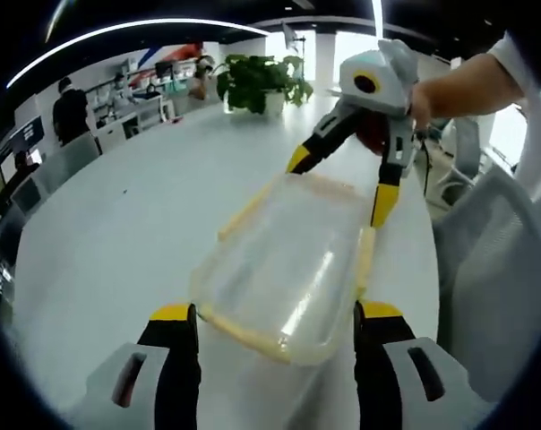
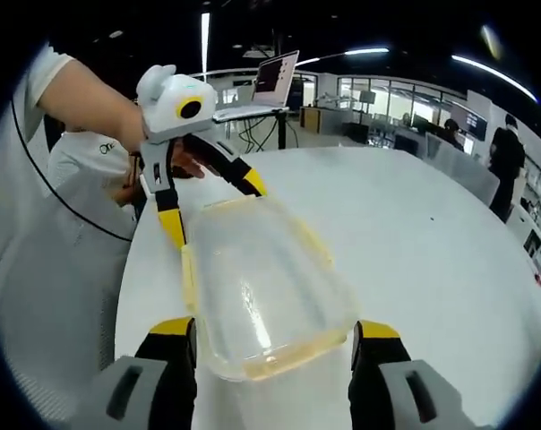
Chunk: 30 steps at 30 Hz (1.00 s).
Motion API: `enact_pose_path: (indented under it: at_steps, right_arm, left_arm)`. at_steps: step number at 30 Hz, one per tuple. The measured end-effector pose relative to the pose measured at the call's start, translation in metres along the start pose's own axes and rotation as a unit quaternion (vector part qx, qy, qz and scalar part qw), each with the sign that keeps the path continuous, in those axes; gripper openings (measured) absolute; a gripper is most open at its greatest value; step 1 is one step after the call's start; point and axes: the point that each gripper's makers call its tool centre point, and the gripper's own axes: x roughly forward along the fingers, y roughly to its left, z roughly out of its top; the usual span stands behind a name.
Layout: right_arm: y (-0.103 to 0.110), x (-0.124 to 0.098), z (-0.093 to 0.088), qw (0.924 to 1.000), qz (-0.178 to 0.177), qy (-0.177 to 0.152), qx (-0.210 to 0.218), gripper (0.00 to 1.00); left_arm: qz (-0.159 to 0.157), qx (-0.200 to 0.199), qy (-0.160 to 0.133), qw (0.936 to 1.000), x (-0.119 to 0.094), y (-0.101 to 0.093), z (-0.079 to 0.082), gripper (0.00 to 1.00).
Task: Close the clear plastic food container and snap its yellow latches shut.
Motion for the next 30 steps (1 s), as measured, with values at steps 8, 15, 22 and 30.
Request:
enact_pose_path:
  at_steps: [8,15,22,30]
  right_arm:
    - [-0.01,0.014,0.013,0.9999,0.0,0.012,0.0,0.69]
    - [-0.017,0.026,0.023,0.9999,0.0,0.015,-0.001,0.69]
    - [-0.023,0.033,0.028,0.9998,-0.003,0.019,0.0,0.69]
    - [-0.023,0.033,0.027,0.9995,-0.006,0.03,0.012,0.69]
  left_arm:
    - [0.003,0.002,0.001,1.0,-0.004,0.02,-0.004,0.69]
    - [0.004,0.0,0.003,1.0,-0.008,0.036,-0.007,0.69]
    - [0.005,-0.001,0.0,1.0,-0.01,0.047,-0.008,0.69]
    - [0.003,0.0,0.003,1.0,-0.01,0.048,-0.008,0.69]
